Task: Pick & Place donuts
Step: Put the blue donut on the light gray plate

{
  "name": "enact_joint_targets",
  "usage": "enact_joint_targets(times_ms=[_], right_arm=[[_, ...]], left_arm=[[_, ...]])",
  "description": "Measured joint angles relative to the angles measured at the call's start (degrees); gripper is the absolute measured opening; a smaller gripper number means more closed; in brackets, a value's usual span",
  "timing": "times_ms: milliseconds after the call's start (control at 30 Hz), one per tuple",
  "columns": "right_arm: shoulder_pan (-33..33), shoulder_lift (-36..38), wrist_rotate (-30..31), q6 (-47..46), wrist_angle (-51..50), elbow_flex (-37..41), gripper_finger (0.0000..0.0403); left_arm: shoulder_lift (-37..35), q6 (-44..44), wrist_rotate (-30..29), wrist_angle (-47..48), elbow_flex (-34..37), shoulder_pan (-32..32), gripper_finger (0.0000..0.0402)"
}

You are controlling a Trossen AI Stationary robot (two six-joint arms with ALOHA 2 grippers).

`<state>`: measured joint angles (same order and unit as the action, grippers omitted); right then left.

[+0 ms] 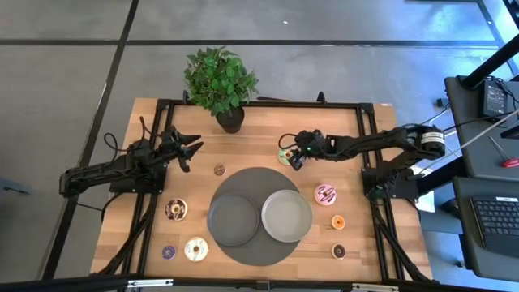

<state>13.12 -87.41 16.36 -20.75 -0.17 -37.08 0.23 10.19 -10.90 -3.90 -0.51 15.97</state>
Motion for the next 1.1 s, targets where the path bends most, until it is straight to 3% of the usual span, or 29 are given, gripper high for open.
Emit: enact_joint_targets(times_ms=[433,800,1100], right_arm=[[0.8,-4.0,-0.1,-1.6,0.5,0.0,0.0164],[1.3,-4.0,-2.9,0.5,0.5,0.0,0.0019],[1.1,0.3,-2.5,6.3,-6.6,-4.6,0.0008]], left_arm=[[0.0,0.0,0.0,1.5,0.0,0.0,0.0143],[0.0,0.0,0.0,1.5,0.0,0.0,0.0143],[0.0,0.0,-0.1,1.5,0.0,0.0,0.0143]])
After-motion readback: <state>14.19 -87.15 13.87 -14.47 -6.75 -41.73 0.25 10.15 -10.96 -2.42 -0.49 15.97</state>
